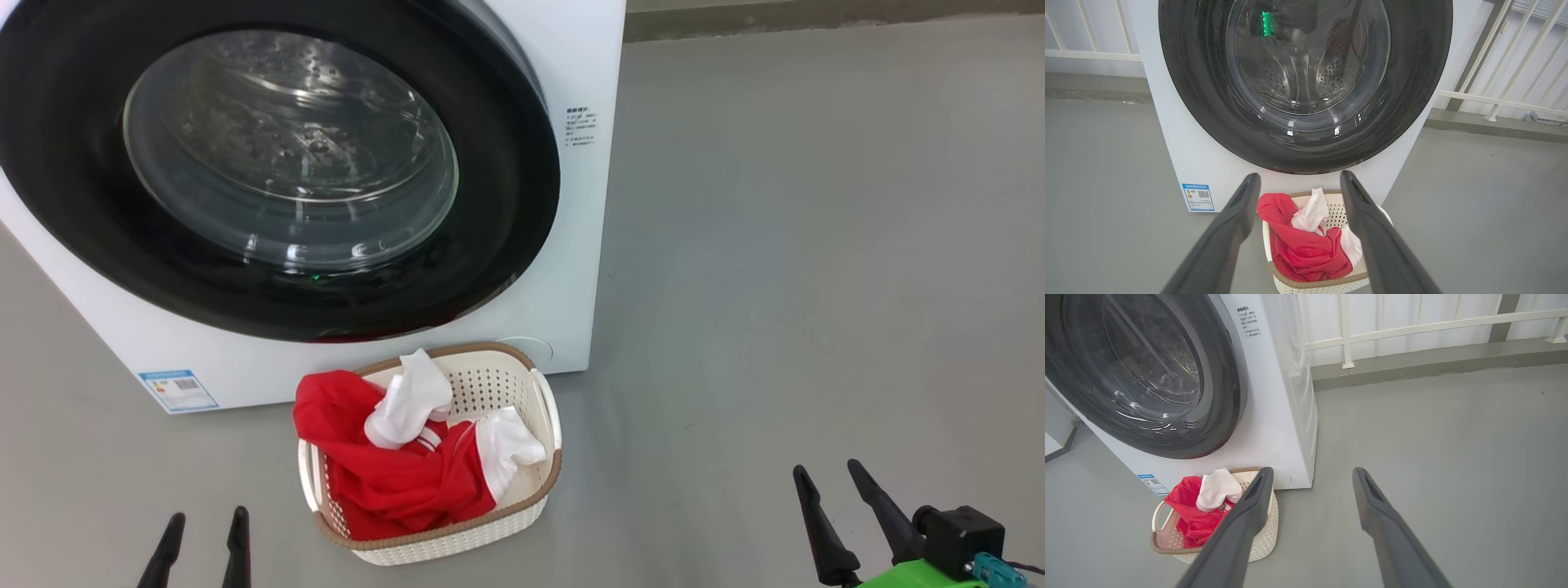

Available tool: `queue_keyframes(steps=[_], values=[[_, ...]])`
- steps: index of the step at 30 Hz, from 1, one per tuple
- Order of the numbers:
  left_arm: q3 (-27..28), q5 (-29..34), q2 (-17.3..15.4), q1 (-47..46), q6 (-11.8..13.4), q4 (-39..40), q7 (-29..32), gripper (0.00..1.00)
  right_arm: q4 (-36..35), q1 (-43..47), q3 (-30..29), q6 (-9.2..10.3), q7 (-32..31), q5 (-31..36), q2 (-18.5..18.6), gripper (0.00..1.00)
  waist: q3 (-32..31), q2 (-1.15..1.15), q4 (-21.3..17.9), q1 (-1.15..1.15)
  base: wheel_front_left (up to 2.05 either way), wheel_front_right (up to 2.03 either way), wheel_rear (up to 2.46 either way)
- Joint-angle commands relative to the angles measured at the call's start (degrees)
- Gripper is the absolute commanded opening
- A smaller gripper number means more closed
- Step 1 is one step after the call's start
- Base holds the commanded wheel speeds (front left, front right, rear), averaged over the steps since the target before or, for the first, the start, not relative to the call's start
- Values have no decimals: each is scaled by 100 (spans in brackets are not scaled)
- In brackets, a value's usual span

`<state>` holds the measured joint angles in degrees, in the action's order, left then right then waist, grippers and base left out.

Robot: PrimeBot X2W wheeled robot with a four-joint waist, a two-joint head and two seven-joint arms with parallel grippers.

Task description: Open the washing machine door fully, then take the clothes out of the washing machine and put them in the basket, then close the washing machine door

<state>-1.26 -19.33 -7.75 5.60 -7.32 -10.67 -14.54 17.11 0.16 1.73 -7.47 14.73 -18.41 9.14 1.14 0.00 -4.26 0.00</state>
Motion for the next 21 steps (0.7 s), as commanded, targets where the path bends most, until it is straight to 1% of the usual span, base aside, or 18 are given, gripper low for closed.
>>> queue_keyframes(steps=[1, 21], values=[[245, 41, -86, -84, -17, 127, -46, 100, -177, 16, 83, -2, 27, -86, 91, 100, -26, 0, -10, 0, 0, 0, 0], [342, 164, -16, -39, -17, 209, -46, 100, -270, 76, 28, -2, 27, -68, 38, 100, -32, 0, 59, 0, 0, 0, 0]])
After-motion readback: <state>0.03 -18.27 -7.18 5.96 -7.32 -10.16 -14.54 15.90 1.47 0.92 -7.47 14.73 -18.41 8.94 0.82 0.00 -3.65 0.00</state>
